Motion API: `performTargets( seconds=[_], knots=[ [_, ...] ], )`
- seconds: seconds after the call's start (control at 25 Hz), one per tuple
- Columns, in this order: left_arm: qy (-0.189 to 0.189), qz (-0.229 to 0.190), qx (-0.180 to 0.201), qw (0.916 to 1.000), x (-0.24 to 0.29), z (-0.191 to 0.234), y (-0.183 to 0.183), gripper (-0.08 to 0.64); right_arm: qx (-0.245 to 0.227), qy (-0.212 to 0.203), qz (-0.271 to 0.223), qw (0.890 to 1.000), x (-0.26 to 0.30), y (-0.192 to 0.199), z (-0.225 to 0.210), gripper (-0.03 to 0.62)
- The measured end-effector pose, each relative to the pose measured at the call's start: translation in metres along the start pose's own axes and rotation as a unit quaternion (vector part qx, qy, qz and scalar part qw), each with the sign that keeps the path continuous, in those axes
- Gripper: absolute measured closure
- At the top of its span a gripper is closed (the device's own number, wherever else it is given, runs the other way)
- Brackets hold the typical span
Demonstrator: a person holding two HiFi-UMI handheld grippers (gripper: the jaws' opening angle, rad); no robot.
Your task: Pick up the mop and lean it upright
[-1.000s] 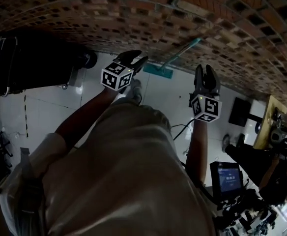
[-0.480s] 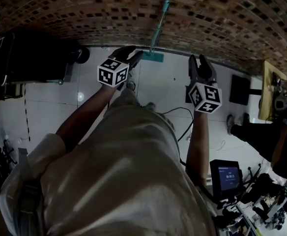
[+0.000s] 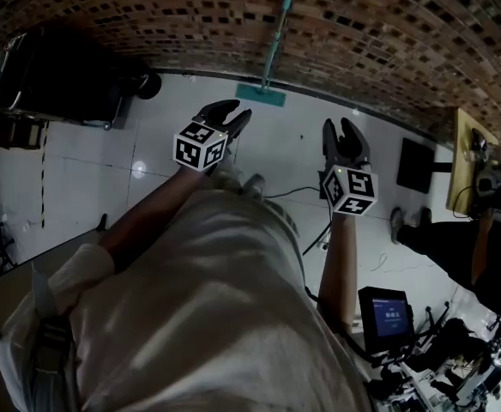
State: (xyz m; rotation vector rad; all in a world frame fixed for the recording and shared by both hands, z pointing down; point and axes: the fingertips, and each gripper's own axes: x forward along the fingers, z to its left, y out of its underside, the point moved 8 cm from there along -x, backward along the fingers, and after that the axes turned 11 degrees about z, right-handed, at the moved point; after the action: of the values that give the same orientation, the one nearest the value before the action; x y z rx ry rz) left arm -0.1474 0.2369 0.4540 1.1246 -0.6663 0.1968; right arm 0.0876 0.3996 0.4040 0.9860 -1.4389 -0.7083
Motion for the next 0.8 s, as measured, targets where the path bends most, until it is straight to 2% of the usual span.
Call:
performTargets(
  seconds=[0.24, 0.56, 0.68, 0.8],
  knots=[
    [-0.012, 0.003, 0.007, 0.9999, -0.023, 0.004, 0.010, 0.399, 0.007, 0.002, -0.004, 1.000, -0.023, 0.017, 0.011, 0.451],
    [0.003, -0.017, -0.001, 0.9999, -0.049, 0.032, 0.017, 0.399, 0.047, 0.010, 0.016, 0.999, -0.021, 0.033, 0.042, 0.451],
    [0.015, -0.008, -0.011, 0.9998, -0.054, 0.050, 0.025, 0.399, 0.066, 0.014, 0.019, 0.997, -0.013, 0.036, 0.058, 0.451],
    [0.022, 0.008, -0.007, 0.9997, -0.059, 0.066, 0.032, 0.397, 0.083, 0.014, 0.021, 0.996, -0.007, 0.041, 0.076, 0.451]
  ],
)
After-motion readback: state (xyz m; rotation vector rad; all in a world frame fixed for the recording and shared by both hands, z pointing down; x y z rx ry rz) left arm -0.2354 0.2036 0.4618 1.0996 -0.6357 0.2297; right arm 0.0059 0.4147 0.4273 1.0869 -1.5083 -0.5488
